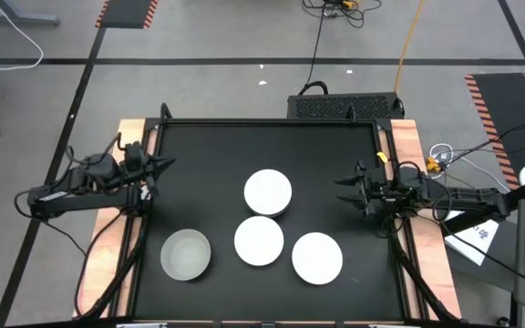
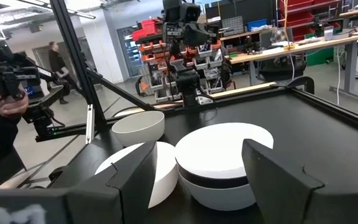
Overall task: Nest bowls inside each other
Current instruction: Stack the right white bowl on the white bowl
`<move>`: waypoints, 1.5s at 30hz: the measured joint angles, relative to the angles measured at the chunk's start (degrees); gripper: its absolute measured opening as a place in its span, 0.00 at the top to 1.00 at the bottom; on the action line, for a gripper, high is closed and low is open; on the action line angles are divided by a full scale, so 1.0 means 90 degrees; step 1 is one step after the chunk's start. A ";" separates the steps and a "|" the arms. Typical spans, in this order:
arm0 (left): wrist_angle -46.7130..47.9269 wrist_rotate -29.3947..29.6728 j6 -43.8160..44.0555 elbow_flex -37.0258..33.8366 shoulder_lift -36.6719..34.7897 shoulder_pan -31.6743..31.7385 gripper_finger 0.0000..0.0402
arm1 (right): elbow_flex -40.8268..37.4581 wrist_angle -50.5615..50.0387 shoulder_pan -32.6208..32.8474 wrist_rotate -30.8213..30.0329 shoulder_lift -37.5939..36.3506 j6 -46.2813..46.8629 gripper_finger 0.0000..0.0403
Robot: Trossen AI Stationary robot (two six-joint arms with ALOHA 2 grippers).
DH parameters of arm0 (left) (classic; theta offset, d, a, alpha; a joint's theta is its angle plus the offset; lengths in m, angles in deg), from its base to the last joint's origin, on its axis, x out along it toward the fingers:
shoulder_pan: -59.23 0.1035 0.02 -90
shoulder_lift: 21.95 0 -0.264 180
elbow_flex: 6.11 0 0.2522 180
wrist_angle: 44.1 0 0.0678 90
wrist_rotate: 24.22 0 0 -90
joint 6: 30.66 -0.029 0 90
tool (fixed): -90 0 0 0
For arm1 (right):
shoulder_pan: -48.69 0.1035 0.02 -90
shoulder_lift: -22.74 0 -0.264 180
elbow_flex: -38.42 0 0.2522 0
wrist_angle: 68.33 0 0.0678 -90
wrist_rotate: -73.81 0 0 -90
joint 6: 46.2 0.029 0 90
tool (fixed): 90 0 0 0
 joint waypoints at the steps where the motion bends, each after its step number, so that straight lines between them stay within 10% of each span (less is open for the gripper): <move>1: -0.0030 0.0052 0.0075 -0.0033 -0.0003 0.0000 1.00 | 0.0000 -0.0002 0.0001 0.0000 -0.0002 -0.0002 0.43; 19: -0.1487 -0.0105 0.0219 -0.1770 0.0001 0.0000 1.00 | 0.0000 -0.0261 -0.0001 0.0033 0.0000 -0.0118 0.43; 27: -0.1515 -0.0319 -0.0217 -0.1806 0.0001 -0.0002 0.99 | 0.0159 0.0479 0.0002 0.1112 0.0243 -0.0529 0.43; 45: -0.1526 -0.0455 -0.0465 -0.1806 0.0001 -0.0001 0.98 | 0.3205 -0.0888 0.1052 0.1156 0.3429 -0.0571 0.43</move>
